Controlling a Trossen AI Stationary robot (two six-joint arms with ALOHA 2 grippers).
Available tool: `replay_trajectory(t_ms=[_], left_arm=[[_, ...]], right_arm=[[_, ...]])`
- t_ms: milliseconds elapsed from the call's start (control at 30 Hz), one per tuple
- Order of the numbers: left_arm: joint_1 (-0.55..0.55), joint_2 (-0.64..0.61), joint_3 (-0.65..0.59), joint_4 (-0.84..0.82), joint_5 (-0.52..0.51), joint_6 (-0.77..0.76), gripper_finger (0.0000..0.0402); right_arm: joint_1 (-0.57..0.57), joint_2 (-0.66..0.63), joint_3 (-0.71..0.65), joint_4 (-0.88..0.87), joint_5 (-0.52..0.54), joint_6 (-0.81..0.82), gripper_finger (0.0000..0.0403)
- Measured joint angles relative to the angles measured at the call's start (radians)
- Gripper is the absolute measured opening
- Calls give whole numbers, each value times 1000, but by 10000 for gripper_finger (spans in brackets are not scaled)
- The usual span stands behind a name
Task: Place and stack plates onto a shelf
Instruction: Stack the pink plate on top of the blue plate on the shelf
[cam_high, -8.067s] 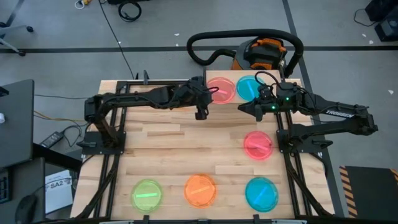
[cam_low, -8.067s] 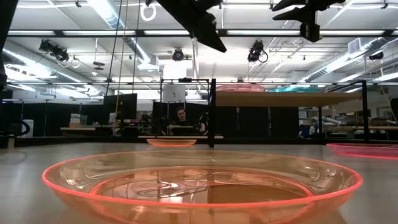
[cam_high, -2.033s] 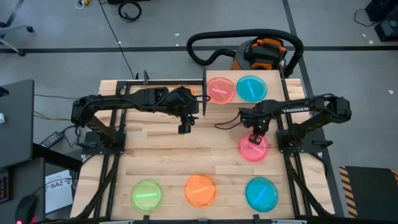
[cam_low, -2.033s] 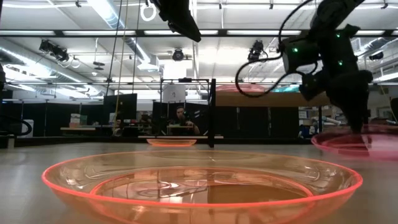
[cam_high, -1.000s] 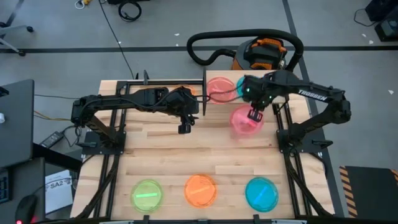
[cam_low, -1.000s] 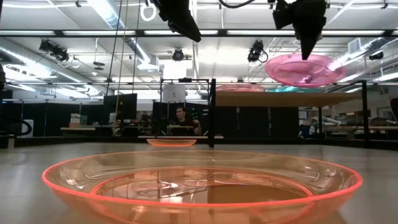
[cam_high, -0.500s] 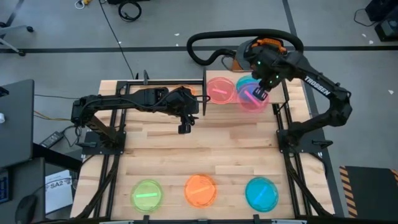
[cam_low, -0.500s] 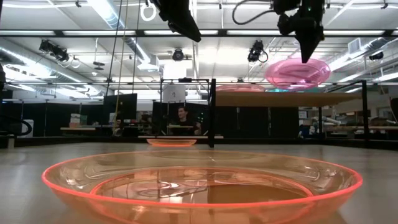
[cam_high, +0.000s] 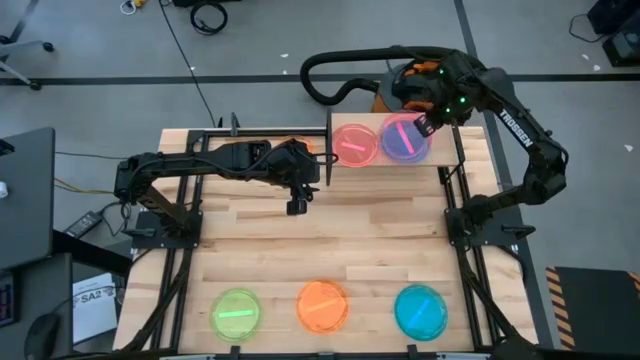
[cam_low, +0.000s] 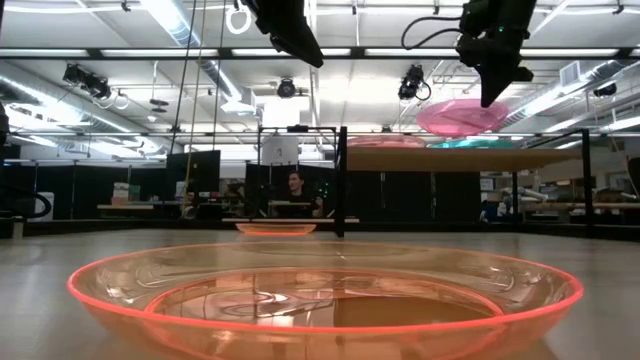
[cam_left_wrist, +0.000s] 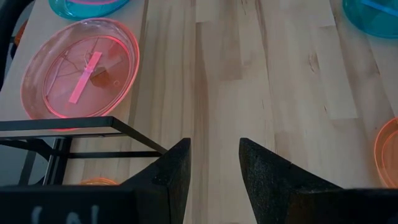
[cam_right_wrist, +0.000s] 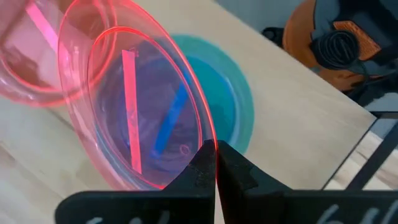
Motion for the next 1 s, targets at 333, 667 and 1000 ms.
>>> replay_trajectory(t_ms=[333,667,1000], left_arm=[[0,0,0,0,0,1,144],[0,0,0,0,0,1,144],[0,0,0,0,0,1,144]], right_arm=[[-72,1,-10,26,-50,-1,7],[-72,3,-51,39,-48,-4,7],[-72,3,-51,40,-44,-1,7]])
